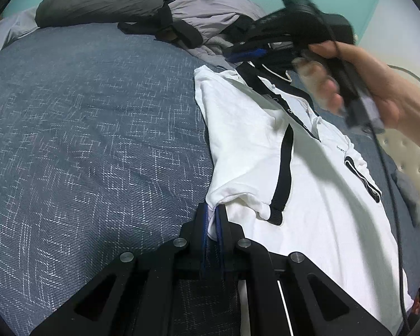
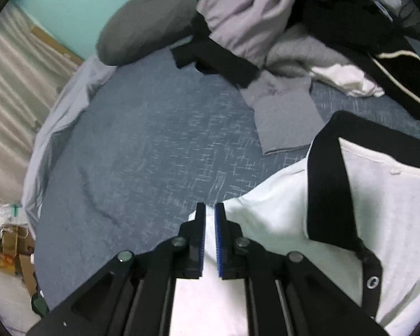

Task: Fold clothes

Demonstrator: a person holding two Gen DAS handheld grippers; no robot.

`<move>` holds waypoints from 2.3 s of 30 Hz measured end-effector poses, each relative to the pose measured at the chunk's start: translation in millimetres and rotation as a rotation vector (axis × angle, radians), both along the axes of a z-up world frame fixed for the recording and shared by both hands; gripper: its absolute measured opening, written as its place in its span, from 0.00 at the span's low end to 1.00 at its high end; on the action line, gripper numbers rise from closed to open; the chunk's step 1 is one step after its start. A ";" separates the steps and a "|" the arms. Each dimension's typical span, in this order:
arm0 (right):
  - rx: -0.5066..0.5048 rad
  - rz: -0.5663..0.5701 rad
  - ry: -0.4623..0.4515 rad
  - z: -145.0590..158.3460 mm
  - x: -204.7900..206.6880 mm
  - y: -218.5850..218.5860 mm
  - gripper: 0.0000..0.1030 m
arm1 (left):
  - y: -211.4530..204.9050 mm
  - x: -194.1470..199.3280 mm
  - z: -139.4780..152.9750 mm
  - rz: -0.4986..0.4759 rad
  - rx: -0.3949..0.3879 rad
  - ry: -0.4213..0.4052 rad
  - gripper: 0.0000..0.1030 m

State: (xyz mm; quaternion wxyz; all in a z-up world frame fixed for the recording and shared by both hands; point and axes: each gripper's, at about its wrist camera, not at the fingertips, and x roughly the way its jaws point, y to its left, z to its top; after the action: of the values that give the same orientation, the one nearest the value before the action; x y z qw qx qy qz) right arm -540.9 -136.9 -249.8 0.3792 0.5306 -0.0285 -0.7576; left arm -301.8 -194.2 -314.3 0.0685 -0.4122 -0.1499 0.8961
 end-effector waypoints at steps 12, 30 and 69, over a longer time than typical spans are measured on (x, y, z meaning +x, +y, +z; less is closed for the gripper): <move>0.046 0.151 -0.006 -25.9 36.7 29.9 0.24 | -0.7 -4.8 -1.3 -0.009 0.002 -0.008 0.06; -0.094 -0.016 -0.099 -40.6 31.8 64.8 0.02 | -5.4 -5.8 -3.0 -0.014 0.009 -0.011 0.06; -0.007 -0.136 -0.197 -55.0 71.5 128.6 0.05 | -4.8 -3.7 -1.2 -0.023 0.018 -0.013 0.06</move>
State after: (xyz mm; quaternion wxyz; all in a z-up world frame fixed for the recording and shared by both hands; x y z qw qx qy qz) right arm -469.4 -8.4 -304.7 0.3243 0.5980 -0.1039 -0.7256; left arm -305.5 -199.0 -315.5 0.0814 -0.4190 -0.1536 0.8912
